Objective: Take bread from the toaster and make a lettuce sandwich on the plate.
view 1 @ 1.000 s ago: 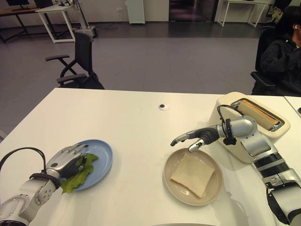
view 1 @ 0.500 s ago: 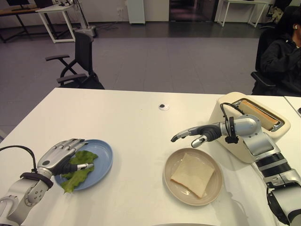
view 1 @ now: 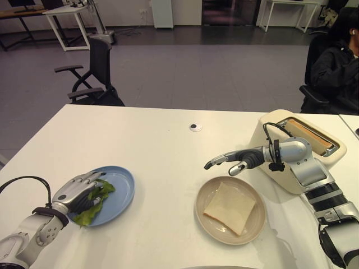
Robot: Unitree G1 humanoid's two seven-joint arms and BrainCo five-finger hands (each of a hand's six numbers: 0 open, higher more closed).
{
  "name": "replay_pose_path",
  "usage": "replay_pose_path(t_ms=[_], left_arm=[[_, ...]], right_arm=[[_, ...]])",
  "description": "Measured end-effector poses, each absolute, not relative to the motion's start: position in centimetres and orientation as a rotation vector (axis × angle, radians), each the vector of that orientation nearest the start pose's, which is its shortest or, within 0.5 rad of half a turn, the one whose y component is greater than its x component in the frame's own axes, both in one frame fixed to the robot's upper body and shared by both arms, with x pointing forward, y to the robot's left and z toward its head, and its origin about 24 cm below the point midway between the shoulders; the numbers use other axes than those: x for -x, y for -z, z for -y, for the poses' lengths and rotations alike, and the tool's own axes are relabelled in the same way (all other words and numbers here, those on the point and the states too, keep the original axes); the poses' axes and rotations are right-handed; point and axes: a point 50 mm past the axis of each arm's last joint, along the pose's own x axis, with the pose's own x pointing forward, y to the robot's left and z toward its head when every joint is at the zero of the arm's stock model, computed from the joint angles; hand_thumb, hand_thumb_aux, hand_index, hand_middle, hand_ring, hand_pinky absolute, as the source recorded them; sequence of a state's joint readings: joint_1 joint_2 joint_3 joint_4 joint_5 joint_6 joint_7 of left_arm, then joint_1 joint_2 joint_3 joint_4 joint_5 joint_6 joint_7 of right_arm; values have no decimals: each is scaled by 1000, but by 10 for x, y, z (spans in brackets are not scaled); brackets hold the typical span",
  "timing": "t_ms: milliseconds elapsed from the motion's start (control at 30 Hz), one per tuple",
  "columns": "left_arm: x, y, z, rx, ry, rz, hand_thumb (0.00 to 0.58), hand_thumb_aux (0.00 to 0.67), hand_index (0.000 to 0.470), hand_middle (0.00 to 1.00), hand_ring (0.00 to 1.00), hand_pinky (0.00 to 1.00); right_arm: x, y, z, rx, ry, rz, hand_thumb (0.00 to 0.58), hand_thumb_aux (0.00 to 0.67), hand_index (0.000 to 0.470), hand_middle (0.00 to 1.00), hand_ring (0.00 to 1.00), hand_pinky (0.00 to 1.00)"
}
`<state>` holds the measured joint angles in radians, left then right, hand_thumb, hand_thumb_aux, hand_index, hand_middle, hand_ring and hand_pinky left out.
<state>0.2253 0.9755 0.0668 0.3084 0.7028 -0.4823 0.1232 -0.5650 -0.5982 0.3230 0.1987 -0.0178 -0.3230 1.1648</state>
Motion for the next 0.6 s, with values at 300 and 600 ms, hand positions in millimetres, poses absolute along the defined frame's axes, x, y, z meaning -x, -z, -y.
replay_pose_path(t_ms=[300, 600], left_arm=[[-198, -71, -334, -1522, 252, 46, 580, 670, 470, 0, 0, 0], [-208, -134, -256, -1355, 307, 503, 580, 670, 470, 0, 0, 0]], right_arm=[[-297, -134, 137, 970, -1413, 140, 40, 24, 17, 0, 0, 0], [-302, -147, 149, 972, -1318, 194, 128, 79, 55, 0, 0, 0]])
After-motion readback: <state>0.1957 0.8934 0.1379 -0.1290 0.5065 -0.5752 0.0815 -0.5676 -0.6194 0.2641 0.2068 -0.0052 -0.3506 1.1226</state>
